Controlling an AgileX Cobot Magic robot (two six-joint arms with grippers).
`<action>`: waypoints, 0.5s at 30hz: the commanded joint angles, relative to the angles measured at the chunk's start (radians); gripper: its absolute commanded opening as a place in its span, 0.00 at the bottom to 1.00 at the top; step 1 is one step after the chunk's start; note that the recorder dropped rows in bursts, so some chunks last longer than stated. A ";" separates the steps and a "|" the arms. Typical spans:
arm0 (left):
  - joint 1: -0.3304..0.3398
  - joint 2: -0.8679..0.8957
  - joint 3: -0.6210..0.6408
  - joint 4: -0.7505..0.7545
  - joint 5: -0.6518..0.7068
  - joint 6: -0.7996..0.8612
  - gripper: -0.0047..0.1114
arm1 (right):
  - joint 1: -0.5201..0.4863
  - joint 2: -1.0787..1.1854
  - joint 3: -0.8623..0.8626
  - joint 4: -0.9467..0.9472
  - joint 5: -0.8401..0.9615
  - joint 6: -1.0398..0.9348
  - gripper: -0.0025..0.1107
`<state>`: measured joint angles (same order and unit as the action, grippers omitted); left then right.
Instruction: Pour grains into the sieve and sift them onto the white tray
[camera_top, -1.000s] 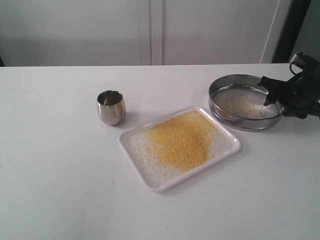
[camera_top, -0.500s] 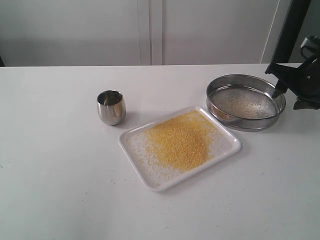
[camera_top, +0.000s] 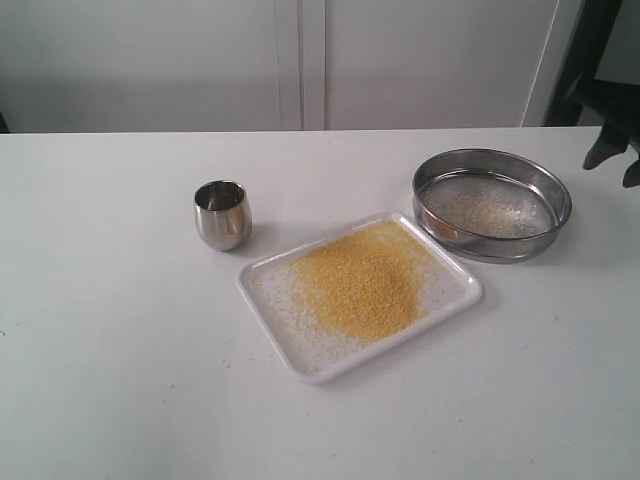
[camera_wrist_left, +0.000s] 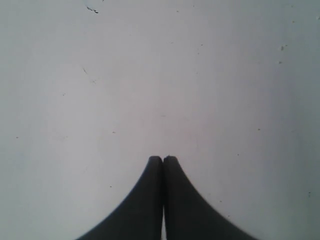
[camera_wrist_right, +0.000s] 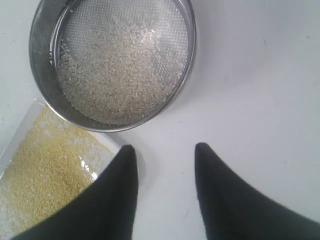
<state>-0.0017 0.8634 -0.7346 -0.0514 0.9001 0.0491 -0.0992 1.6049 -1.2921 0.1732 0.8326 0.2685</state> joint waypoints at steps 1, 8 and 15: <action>0.000 -0.008 0.007 -0.003 0.005 0.004 0.04 | -0.011 -0.057 0.010 -0.011 0.058 -0.027 0.14; 0.000 -0.008 0.007 -0.003 0.005 0.004 0.04 | -0.009 -0.120 0.016 0.058 0.096 -0.119 0.02; 0.000 -0.008 0.007 -0.003 0.005 0.004 0.04 | 0.040 -0.187 0.028 0.084 0.139 -0.170 0.02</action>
<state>-0.0017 0.8634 -0.7346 -0.0514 0.9001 0.0491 -0.0841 1.4376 -1.2692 0.2483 0.9589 0.1293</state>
